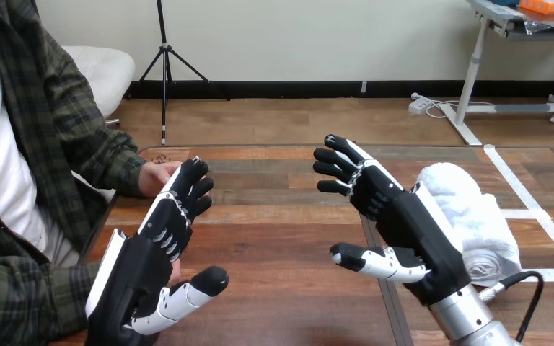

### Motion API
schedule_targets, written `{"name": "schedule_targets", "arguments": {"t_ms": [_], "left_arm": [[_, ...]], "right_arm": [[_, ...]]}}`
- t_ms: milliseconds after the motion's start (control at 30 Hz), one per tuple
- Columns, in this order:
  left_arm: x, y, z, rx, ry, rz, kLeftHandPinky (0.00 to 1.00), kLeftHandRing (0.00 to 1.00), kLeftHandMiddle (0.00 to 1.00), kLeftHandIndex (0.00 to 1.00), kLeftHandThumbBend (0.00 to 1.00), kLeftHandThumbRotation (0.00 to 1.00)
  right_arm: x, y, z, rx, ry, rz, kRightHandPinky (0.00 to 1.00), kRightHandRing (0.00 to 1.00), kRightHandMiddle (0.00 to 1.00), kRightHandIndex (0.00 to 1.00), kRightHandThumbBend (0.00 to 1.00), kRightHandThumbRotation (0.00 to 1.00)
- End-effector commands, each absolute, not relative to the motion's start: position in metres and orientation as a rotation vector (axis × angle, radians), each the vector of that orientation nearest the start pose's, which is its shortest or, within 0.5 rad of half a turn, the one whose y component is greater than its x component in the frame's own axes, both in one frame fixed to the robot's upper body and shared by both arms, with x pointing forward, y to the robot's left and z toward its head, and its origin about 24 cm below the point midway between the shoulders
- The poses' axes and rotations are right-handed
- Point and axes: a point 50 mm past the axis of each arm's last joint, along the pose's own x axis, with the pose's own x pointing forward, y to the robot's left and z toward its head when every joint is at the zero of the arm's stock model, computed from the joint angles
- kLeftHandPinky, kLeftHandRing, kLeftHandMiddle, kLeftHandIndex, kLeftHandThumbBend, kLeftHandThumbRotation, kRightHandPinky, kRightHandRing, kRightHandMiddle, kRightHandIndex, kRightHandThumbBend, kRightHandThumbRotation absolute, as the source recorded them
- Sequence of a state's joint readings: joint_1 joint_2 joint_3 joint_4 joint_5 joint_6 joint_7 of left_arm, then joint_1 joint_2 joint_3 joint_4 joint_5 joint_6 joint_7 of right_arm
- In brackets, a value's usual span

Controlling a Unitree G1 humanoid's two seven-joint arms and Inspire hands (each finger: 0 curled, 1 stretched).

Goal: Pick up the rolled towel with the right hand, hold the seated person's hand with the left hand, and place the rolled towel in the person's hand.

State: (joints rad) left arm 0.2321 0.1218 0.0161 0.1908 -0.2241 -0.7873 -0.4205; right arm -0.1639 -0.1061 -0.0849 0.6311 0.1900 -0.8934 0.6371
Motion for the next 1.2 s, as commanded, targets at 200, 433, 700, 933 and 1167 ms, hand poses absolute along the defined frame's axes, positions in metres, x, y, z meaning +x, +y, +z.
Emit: {"name": "schedule_targets", "arguments": {"t_ms": [200,433,700,933,1167], "left_arm": [[0.194,0.175,0.039,0.036,-0.47,-0.282,0.93,0.95,0.96,0.94,1.0,0.59],[0.194,0.174,0.038,0.035,-0.469,-0.286,0.93,0.95,0.97,0.94,1.0,0.59],[0.195,0.173,0.037,0.031,-0.465,-0.281,0.94,0.96,0.97,0.94,1.0,0.59],[0.195,0.173,0.037,0.03,-0.466,-0.282,0.94,0.96,0.97,0.94,1.0,0.59],[0.195,0.172,0.037,0.03,-0.465,-0.282,0.94,0.95,0.96,0.94,1.0,0.59]], "right_arm": [[0.261,-0.173,0.055,-0.128,-0.553,0.446,0.83,0.88,0.89,0.92,1.0,0.48],[0.264,-0.179,0.063,-0.14,-0.576,0.443,0.83,0.87,0.89,0.92,1.0,0.48],[0.267,-0.185,0.071,-0.159,-0.593,0.447,0.84,0.88,0.89,0.92,1.0,0.47],[0.268,-0.189,0.076,-0.169,-0.595,0.453,0.84,0.89,0.89,0.92,1.0,0.47],[0.267,-0.191,0.078,-0.183,-0.595,0.453,0.84,0.88,0.88,0.91,1.0,0.46]]}}
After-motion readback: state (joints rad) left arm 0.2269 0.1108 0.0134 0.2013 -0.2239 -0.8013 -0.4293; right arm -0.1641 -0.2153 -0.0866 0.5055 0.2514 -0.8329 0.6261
